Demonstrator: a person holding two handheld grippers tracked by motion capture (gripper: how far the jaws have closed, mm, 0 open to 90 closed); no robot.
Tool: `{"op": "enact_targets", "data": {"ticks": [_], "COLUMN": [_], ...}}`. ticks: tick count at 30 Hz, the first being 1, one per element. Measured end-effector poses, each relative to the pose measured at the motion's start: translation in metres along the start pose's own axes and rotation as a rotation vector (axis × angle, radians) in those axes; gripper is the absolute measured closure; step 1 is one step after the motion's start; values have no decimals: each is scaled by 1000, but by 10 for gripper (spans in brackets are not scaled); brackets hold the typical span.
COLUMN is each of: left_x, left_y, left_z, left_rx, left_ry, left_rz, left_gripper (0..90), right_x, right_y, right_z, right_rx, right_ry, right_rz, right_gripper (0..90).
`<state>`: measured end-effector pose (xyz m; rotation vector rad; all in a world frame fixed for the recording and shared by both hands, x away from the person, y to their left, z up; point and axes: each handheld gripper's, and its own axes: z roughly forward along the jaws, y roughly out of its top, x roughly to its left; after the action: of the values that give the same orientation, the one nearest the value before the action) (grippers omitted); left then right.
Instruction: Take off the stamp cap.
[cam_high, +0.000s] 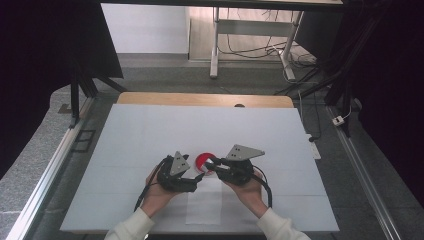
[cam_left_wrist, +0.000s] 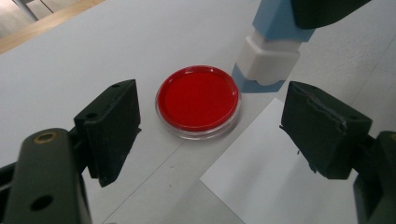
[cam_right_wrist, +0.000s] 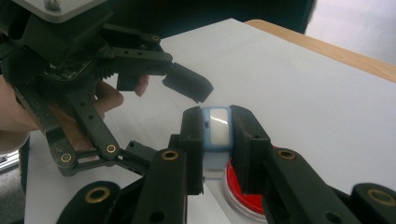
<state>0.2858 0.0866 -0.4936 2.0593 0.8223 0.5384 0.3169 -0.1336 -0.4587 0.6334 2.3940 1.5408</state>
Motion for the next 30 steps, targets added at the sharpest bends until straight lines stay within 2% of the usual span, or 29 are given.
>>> {"op": "enact_targets", "data": {"ticks": [15, 21, 24, 30], "left_x": [-9, -12, -13, -17], "left_y": [8, 10, 11, 12], "left_z": [12, 16, 18, 21], "left_rx": [4, 5, 8, 4], "left_ry": [-20, -16, -12, 4], "left_rz": [14, 17, 24, 49], "left_gripper": [199, 213, 236, 349], "right_x": [-1, -2, -3, -4], "right_y": [-1, -1, -1, -2], "right_z": [0, -1, -2, -3], "right_rx": [1, -8, -14, -25], "right_ry": [-6, -13, -16, -22], "right_rz": [6, 19, 28, 42], "right_gripper": [758, 758, 758, 758]}}
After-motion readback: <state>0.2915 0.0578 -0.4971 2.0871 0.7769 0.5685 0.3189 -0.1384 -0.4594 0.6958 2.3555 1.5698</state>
